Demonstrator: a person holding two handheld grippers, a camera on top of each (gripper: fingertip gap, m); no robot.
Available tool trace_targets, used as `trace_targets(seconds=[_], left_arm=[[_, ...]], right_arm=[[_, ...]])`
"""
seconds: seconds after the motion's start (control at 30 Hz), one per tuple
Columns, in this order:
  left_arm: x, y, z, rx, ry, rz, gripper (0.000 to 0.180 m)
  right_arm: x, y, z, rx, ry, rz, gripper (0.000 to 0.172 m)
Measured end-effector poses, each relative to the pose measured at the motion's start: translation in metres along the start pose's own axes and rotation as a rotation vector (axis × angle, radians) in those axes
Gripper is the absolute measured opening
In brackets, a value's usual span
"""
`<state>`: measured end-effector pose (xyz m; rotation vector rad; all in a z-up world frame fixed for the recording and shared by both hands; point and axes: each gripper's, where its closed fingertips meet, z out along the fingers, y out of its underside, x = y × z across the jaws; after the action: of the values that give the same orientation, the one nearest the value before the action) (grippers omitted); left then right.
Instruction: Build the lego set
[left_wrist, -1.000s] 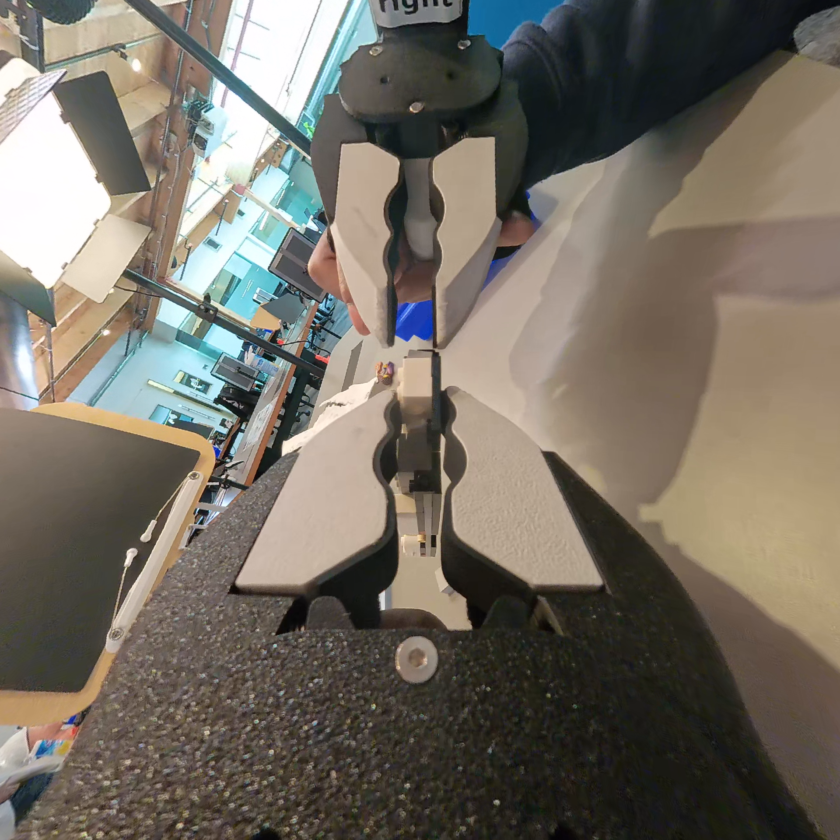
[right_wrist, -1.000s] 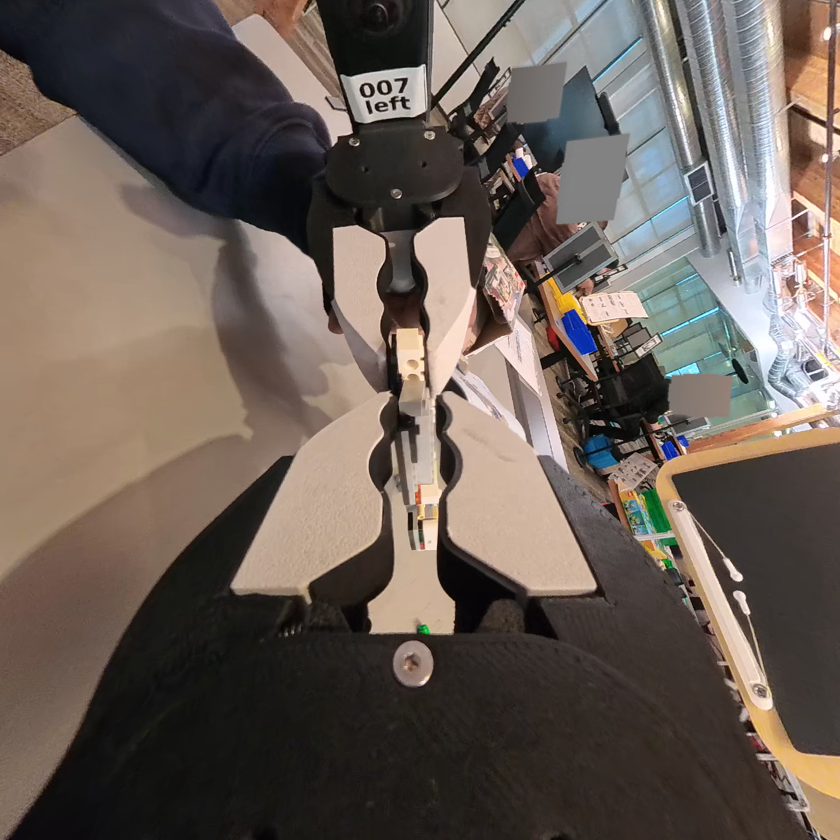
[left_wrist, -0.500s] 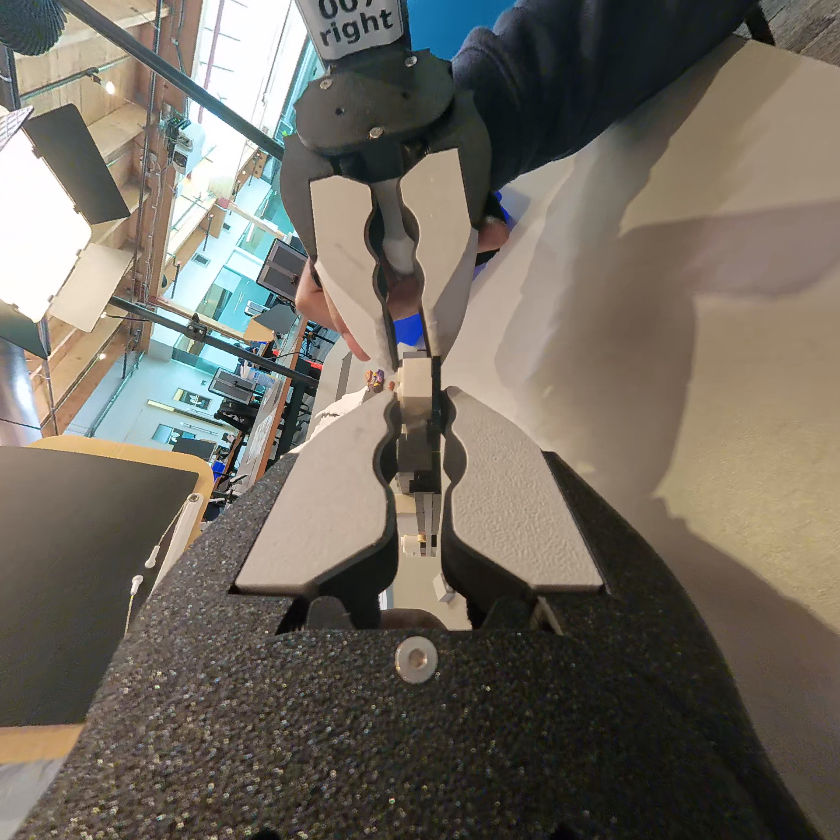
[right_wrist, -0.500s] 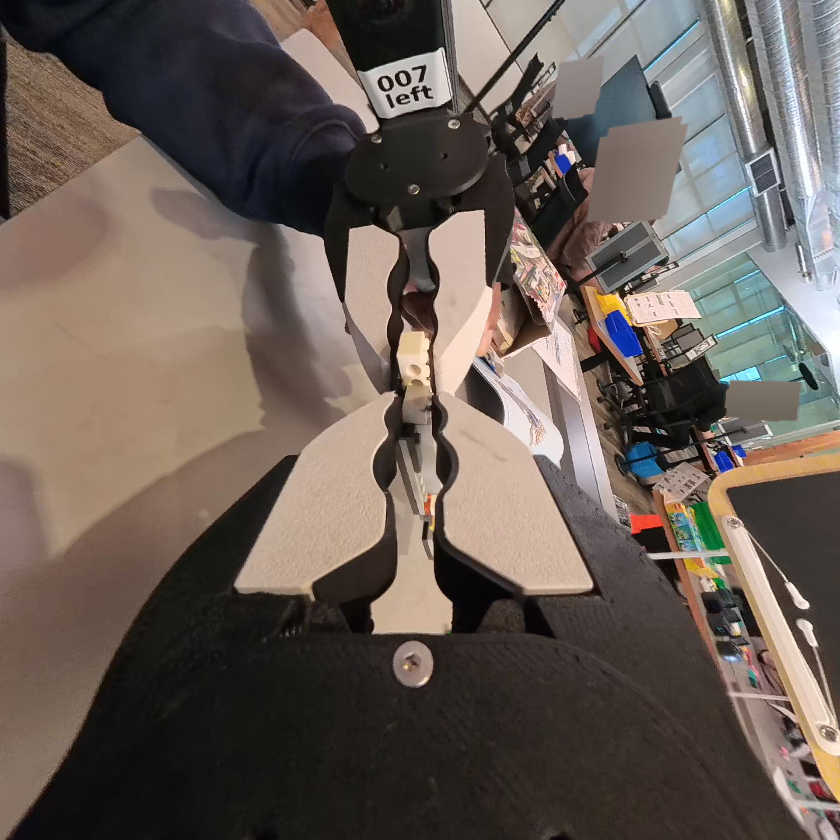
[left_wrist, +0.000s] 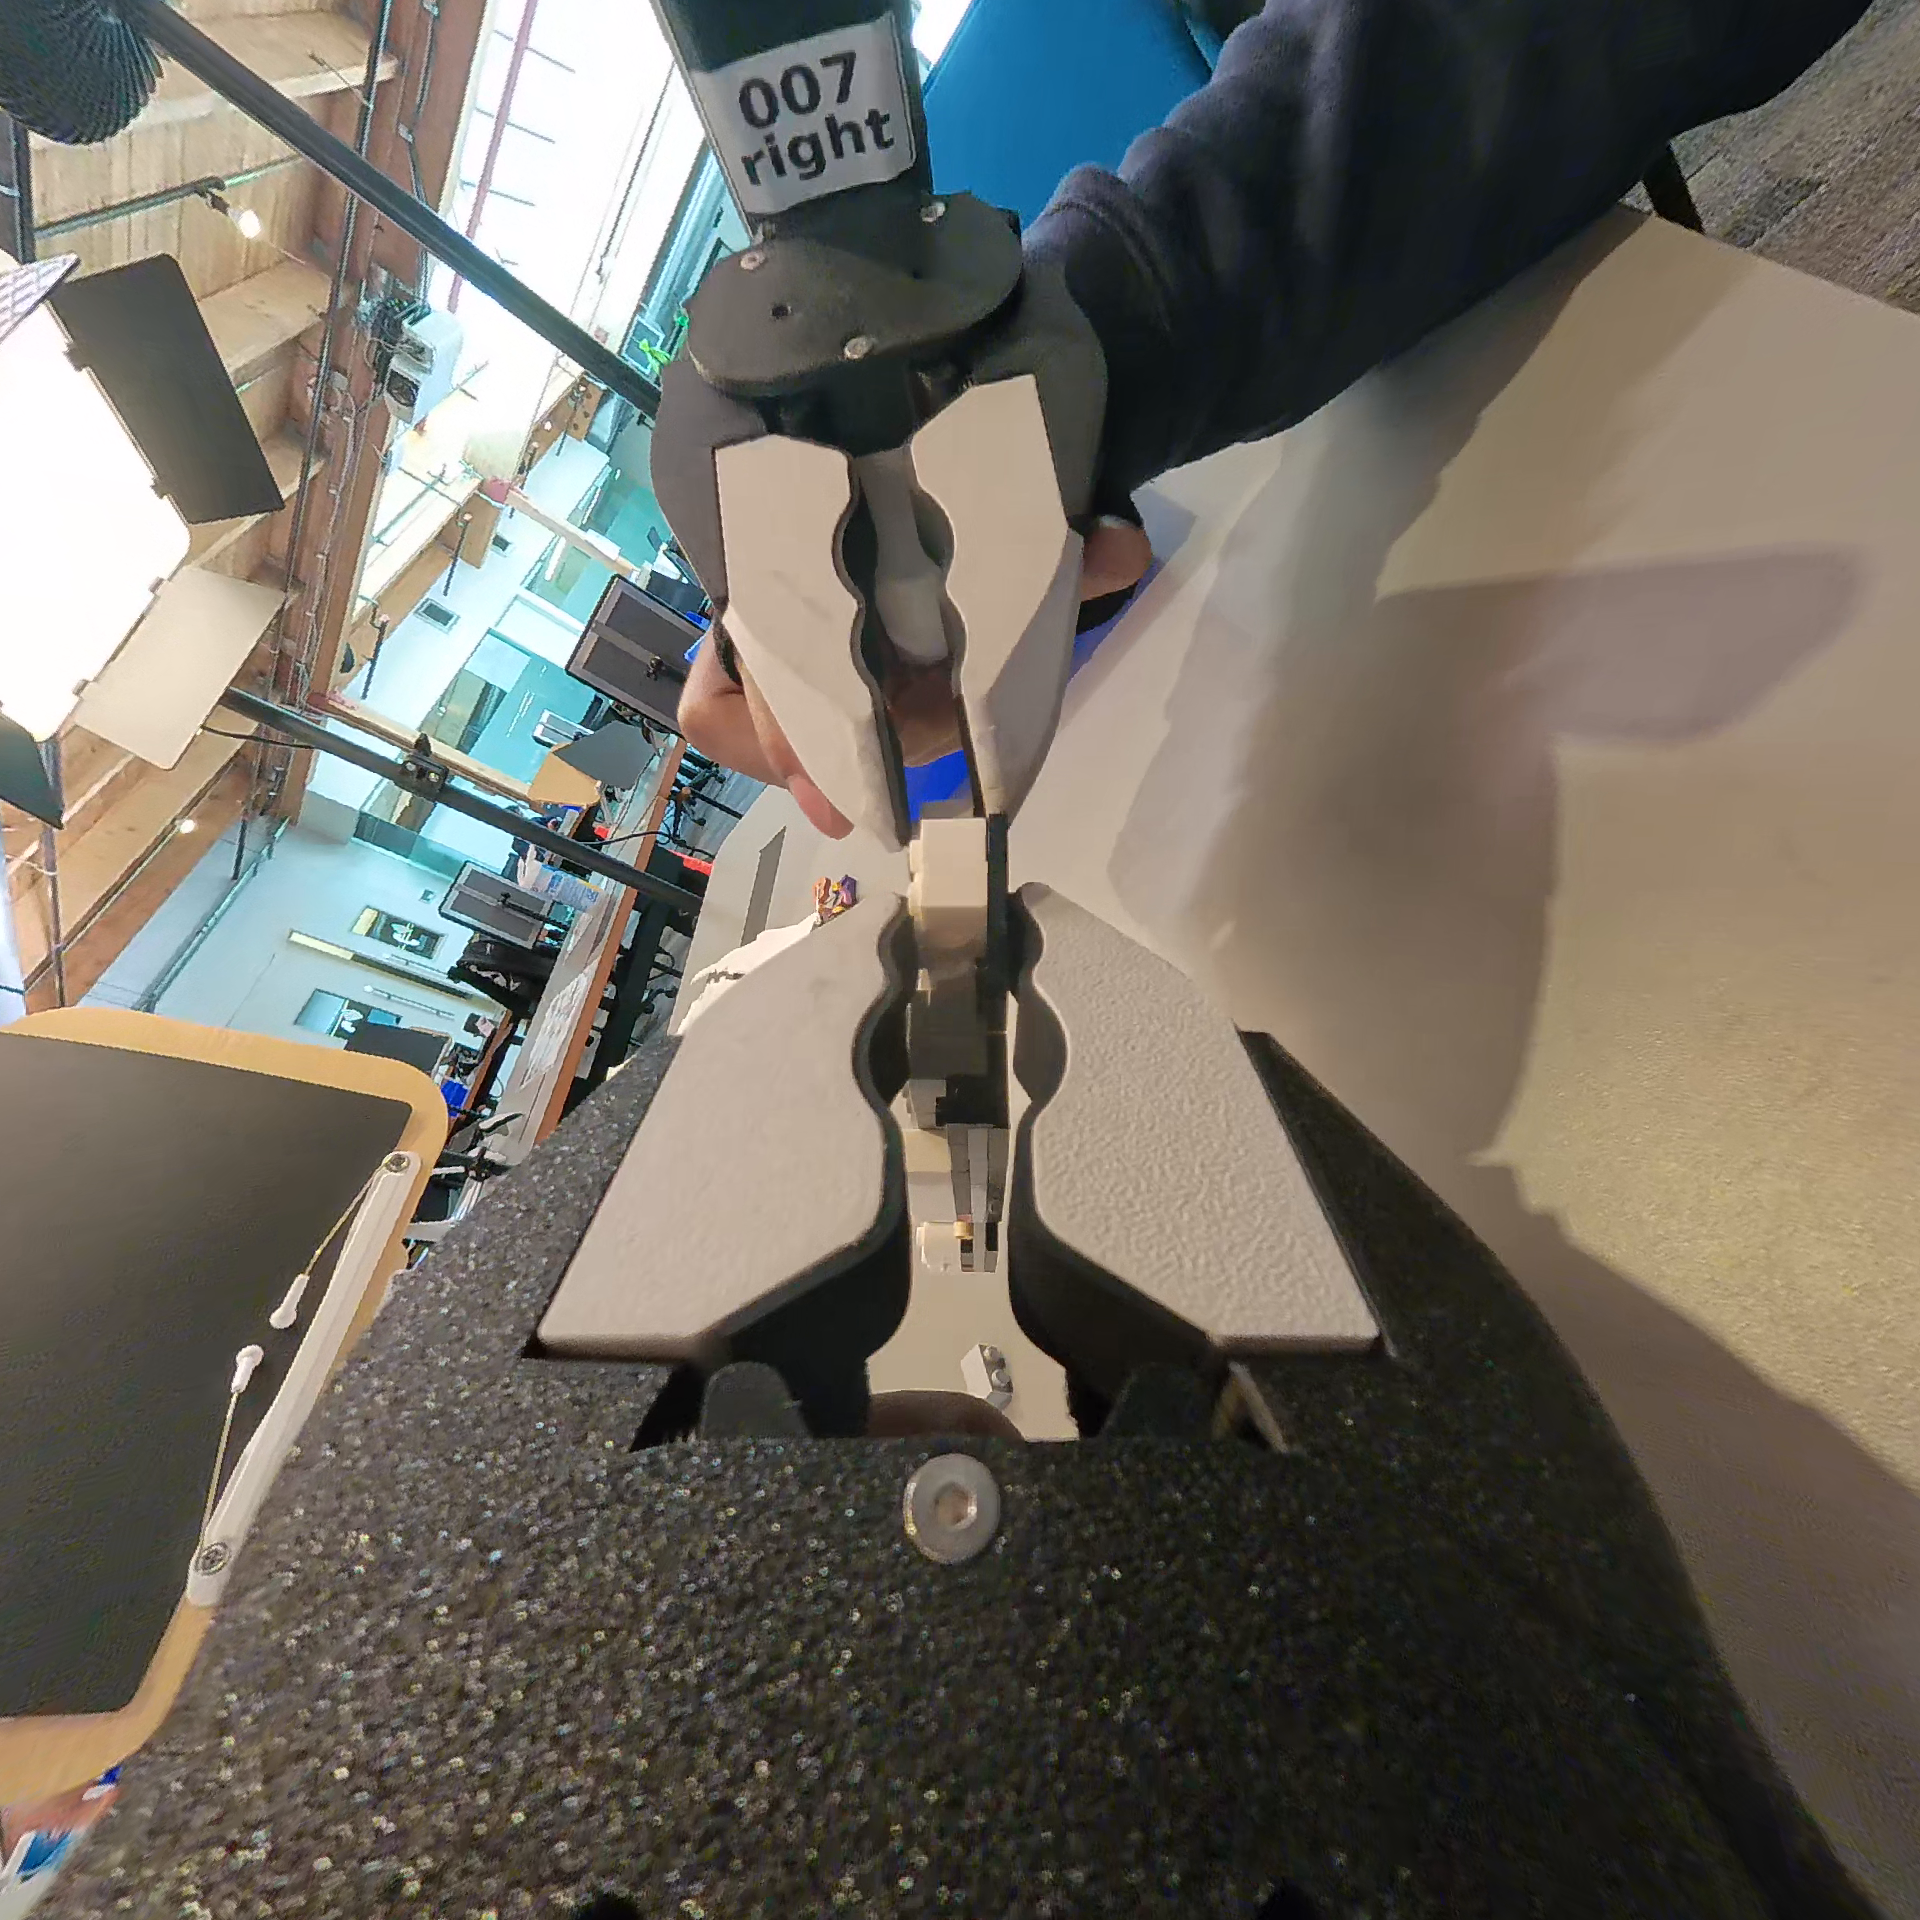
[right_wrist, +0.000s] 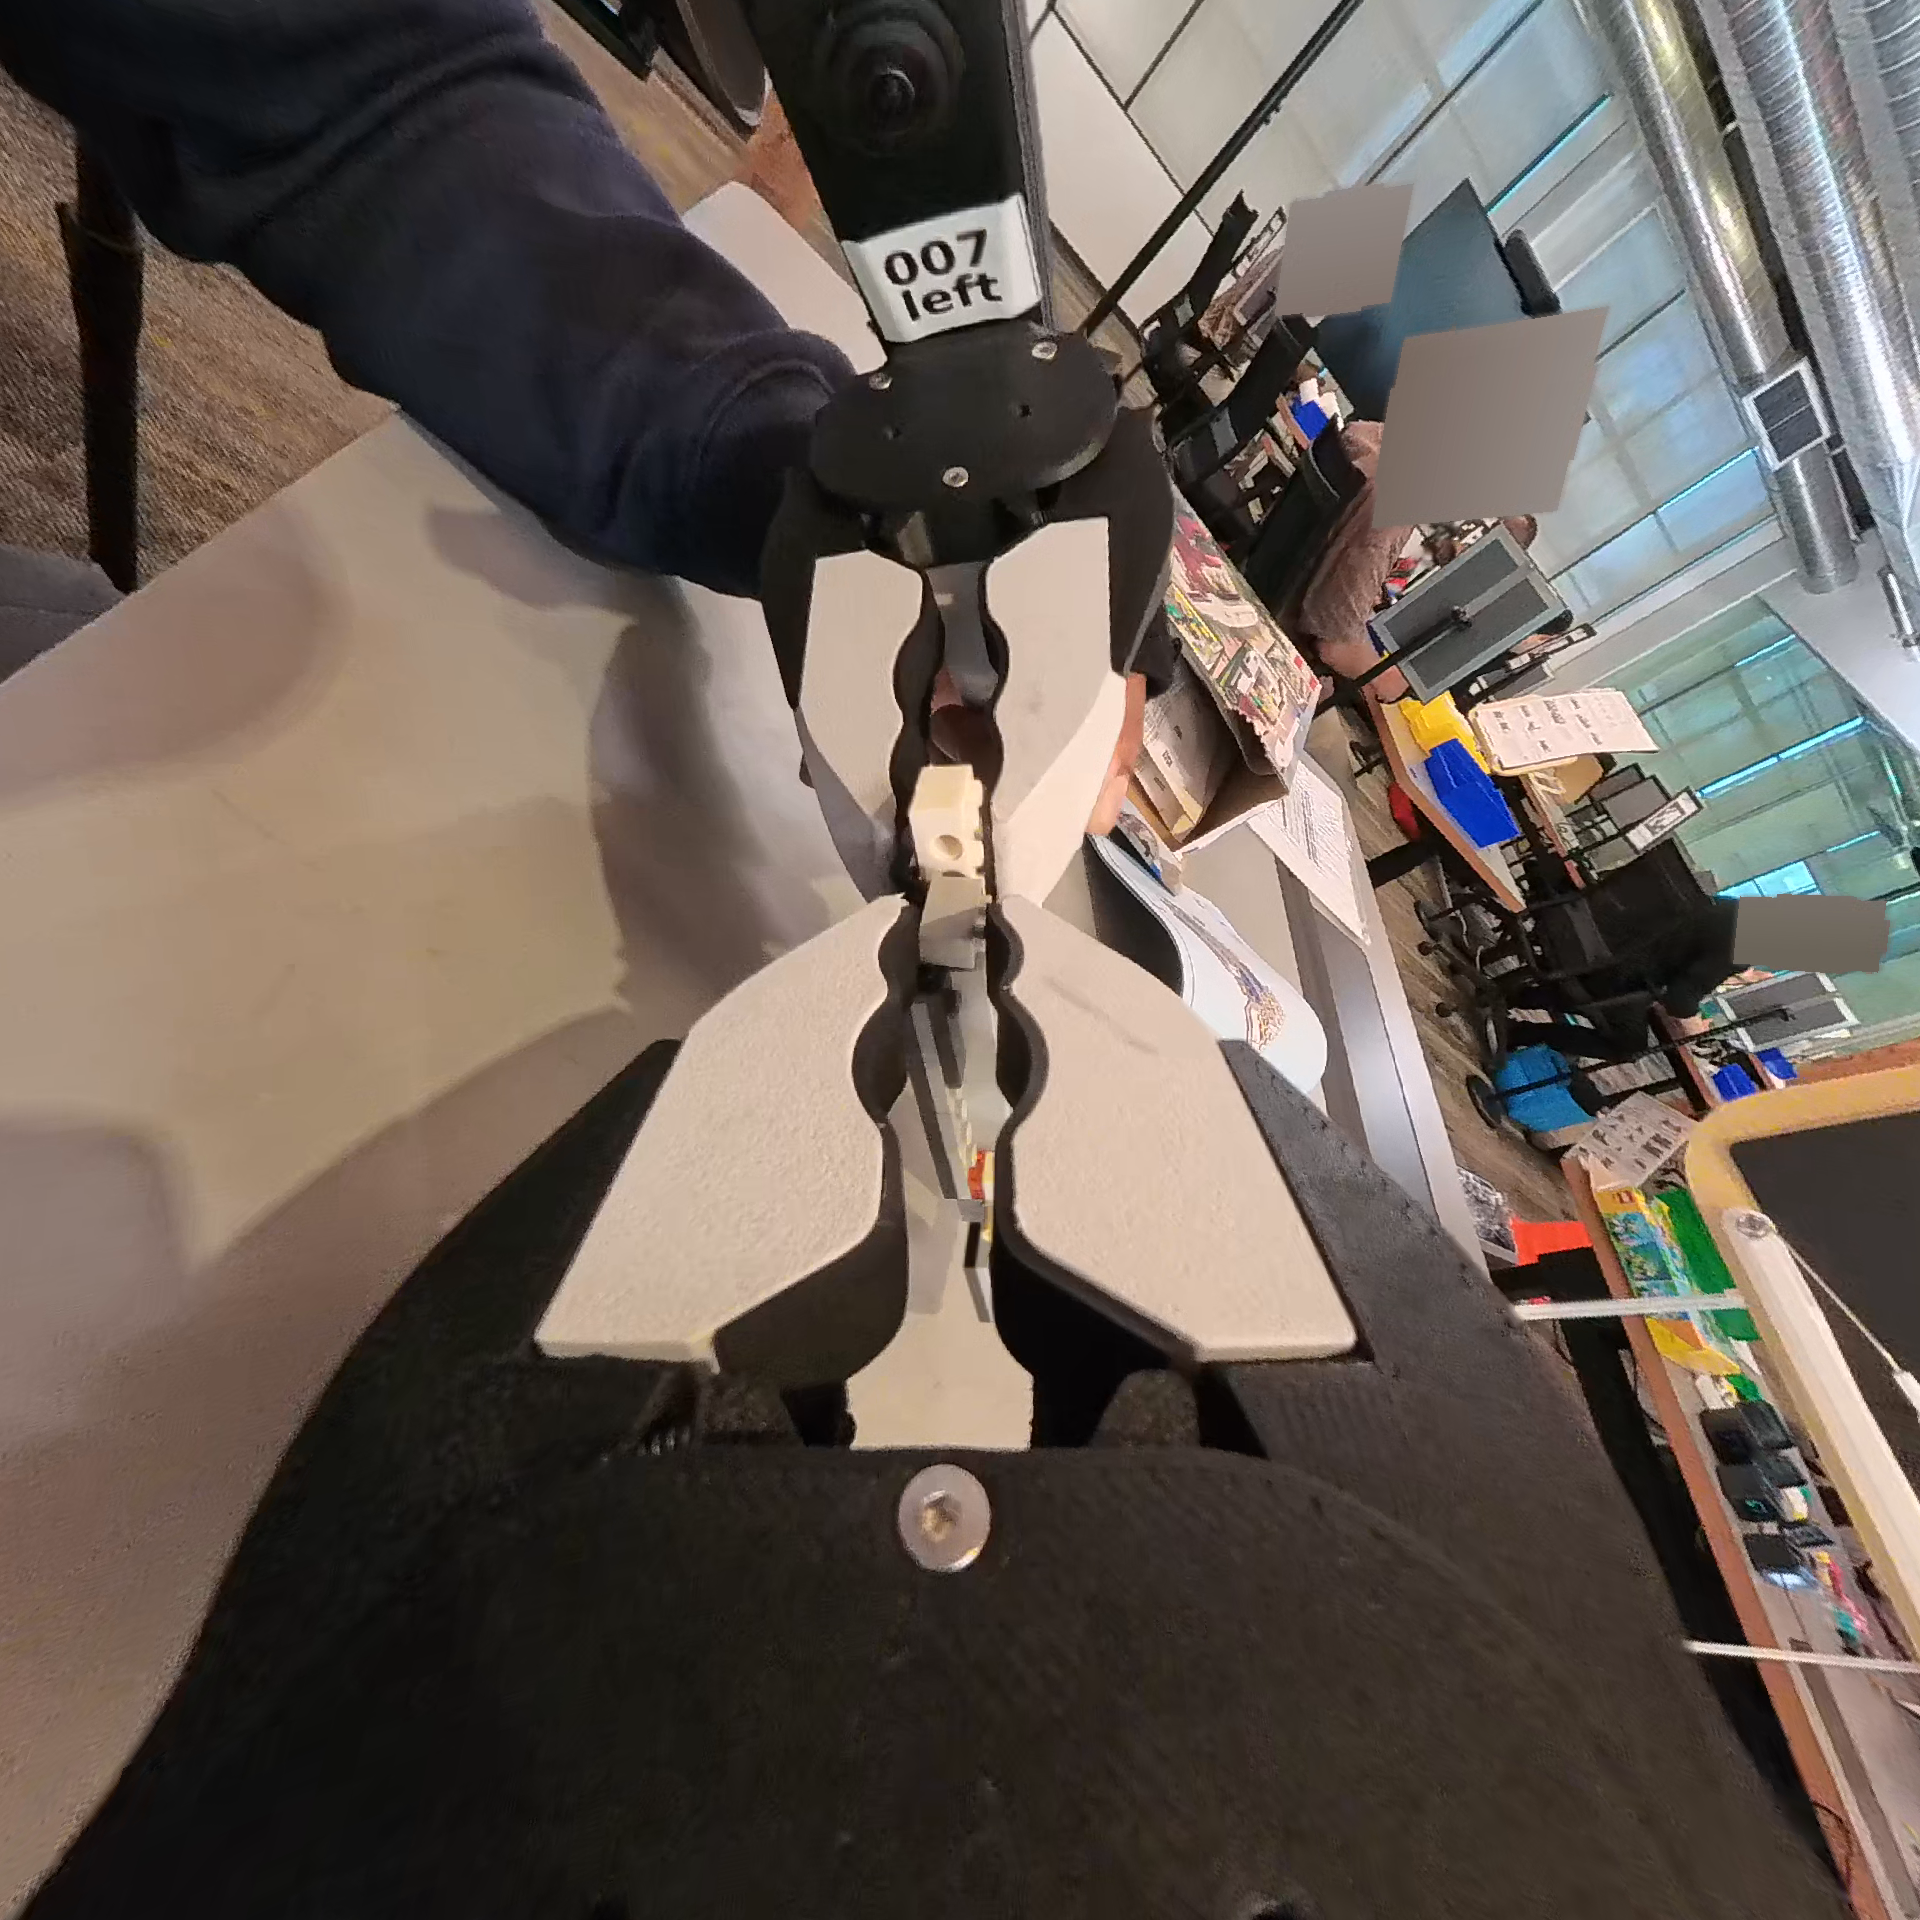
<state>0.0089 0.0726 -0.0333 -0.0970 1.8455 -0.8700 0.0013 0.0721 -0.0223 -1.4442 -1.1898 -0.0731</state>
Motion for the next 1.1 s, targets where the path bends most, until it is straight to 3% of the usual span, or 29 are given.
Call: trace_targets(seconds=[0.63,1.1], left_arm=[[-0.0056,-0.0018,-0.0031,0.027,-0.009,-0.045,0.016],[-0.0047,-0.0003,-0.0019,0.023,-0.004,-0.053,0.016]], right_arm=[[0.0018,-0.006,0.0,0.01,0.025,-0.02,0.022],[0.0025,-0.0017,0.0063,-0.018,0.052,-0.034,0.019]])
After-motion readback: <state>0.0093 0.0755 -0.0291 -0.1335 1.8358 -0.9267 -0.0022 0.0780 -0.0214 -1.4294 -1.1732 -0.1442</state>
